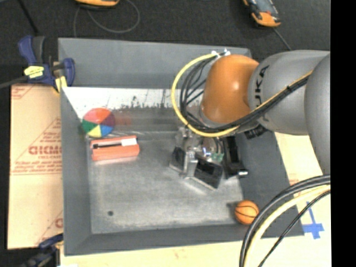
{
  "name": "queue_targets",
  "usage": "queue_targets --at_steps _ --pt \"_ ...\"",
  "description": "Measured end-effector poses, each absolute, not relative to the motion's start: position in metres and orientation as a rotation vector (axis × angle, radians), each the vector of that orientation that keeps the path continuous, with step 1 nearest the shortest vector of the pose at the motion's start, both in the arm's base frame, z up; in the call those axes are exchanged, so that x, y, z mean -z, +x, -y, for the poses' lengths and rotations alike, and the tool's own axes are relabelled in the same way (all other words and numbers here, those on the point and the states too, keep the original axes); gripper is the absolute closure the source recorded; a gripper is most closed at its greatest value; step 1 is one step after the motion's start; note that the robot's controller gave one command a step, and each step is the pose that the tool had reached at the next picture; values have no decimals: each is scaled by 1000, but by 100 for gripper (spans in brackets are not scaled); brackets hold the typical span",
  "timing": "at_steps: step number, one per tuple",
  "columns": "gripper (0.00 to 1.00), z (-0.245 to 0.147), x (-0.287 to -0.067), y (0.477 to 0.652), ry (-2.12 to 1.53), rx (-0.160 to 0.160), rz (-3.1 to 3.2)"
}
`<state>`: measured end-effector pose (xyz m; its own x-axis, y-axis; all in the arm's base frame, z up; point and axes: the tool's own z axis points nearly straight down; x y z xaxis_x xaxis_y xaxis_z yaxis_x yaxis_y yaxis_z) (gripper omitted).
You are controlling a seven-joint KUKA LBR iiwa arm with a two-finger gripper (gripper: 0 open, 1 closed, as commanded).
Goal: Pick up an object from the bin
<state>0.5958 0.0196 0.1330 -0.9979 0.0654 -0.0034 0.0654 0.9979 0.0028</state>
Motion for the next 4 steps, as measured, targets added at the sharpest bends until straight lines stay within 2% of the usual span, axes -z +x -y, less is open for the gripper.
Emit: queue_targets --at_steps 1,2,3,4 --pt "0 35 -118 622 146 2 -3132" --pt "0 29 -108 590 171 -1 -3127" --pt "100 31 -79 607 264 -9 -3118" --pt "100 31 -79 607 264 -9 -3118"
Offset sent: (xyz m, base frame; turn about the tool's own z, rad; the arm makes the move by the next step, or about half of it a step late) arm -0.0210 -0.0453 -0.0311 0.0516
